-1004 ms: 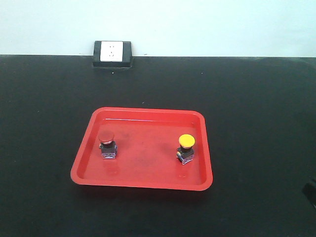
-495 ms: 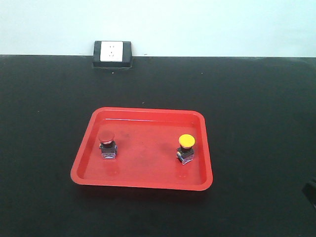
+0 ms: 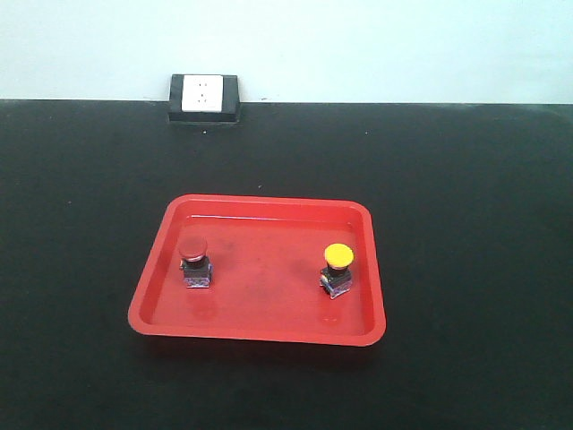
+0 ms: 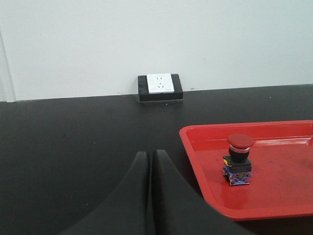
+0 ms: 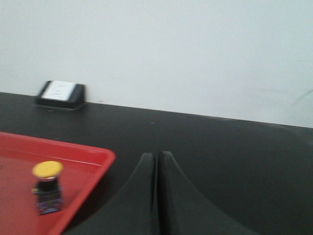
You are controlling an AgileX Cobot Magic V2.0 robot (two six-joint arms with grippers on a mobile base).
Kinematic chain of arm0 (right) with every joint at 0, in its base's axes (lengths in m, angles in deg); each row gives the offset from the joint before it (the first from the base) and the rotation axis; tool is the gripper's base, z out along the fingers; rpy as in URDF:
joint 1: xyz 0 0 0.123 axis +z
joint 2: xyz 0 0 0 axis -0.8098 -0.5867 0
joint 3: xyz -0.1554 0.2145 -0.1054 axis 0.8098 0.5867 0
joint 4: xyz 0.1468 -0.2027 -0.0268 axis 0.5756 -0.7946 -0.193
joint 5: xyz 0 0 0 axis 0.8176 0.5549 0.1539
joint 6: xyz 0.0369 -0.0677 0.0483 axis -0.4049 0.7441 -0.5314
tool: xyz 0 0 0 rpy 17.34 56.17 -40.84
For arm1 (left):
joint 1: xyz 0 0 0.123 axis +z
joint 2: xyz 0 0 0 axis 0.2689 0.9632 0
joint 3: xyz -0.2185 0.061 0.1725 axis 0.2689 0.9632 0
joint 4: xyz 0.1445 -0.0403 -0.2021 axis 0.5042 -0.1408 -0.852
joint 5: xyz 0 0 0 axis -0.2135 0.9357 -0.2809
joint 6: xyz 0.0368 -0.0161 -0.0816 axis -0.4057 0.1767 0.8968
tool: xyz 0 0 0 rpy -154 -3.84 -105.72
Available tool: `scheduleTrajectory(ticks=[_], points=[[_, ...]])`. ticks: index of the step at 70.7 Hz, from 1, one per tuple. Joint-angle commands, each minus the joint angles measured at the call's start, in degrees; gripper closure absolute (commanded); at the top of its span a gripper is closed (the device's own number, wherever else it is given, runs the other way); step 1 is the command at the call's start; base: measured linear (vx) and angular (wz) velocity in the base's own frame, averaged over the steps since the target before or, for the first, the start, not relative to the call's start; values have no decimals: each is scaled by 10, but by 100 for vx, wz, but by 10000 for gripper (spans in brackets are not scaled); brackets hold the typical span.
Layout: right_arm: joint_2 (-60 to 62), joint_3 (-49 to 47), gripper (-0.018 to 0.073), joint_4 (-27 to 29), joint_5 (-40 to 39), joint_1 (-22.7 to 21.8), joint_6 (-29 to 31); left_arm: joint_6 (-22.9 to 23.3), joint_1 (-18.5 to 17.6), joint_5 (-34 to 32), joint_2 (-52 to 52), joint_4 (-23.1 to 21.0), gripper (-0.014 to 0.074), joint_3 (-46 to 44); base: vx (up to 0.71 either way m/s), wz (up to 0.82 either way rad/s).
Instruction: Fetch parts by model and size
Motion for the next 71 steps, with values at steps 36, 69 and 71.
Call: scheduleTrajectory(ticks=[36,69,71], points=[[57,62,569,-39,-41,-41,-16,5,-5,-45,-7,-5,603,-7,0,0],[57,62,569,-41,-41,-41,-40,5,-5,-45,-7,-5,602,-7,0,0],[57,62,569,-41,-41,-41,-40,5,-5,-45,-7,-5,602,-7,0,0]])
